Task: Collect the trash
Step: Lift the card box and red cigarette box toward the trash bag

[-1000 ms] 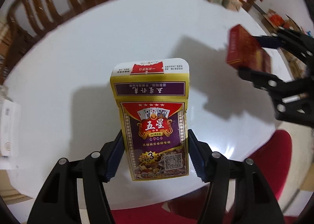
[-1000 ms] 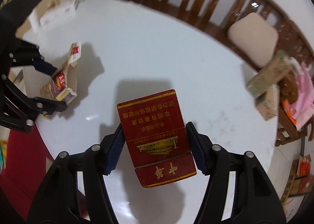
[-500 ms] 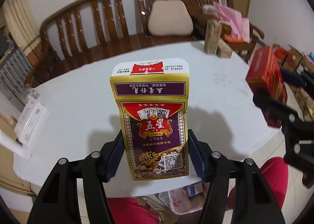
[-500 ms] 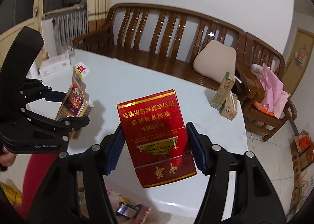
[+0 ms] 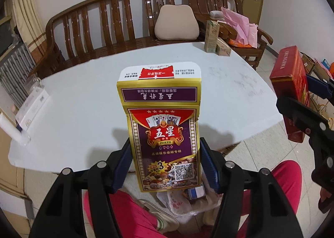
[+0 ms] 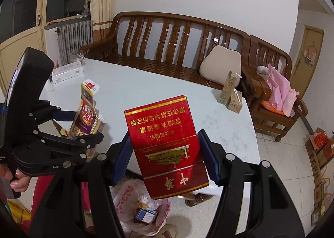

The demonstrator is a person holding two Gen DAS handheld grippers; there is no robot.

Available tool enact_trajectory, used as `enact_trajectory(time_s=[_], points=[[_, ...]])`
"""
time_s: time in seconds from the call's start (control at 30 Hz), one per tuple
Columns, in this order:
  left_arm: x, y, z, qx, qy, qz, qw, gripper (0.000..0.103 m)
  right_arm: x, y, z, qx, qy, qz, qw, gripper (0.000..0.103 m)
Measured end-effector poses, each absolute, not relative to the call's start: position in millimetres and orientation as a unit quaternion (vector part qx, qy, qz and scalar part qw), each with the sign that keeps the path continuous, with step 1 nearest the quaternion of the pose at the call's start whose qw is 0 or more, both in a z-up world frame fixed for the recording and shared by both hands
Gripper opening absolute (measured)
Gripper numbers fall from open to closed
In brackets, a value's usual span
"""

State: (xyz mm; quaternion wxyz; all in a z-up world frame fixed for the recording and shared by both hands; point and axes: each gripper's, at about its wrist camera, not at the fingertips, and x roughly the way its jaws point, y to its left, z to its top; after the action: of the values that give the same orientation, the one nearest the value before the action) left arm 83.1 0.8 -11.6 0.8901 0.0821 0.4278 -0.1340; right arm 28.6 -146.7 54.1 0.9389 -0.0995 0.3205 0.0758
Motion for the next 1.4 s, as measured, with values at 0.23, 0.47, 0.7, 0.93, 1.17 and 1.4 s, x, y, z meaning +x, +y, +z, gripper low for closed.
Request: enact_trajectory(time_s=[0.23, 0.47, 0.7, 0.93, 1.17, 1.4], points=[[59, 0, -33, 0.079, 0.444, -0.132, 0.883, 0.060, -3, -141, 33, -0.088, 0.321, 0.070, 0.940, 0.061], [44, -1, -52, 0.075, 0.459, -0.134, 0.875, 0.060, -23, -136, 9, -0.083, 0.340, 0.070, 0.934, 0.061], [38, -7, -73, 0.066, 0.481, -0.138, 0.863, 0.060, -32, -134, -13, -0.077, 0.360, 0.071, 0.927, 0.061], [43, -11, -102, 0.052, 0.509, -0.138, 0.848, 0.060, -34, -137, -41, -0.063, 0.388, 0.069, 0.917, 0.061], [54, -14, -134, 0.038, 0.539, -0.133, 0.831, 0.060, -33, -143, -74, -0.037, 0.422, 0.068, 0.904, 0.061], [66, -17, -167, 0.016, 0.574, -0.131, 0.808, 0.060, -31, -147, -112, -0.021, 0.457, 0.061, 0.887, 0.061]])
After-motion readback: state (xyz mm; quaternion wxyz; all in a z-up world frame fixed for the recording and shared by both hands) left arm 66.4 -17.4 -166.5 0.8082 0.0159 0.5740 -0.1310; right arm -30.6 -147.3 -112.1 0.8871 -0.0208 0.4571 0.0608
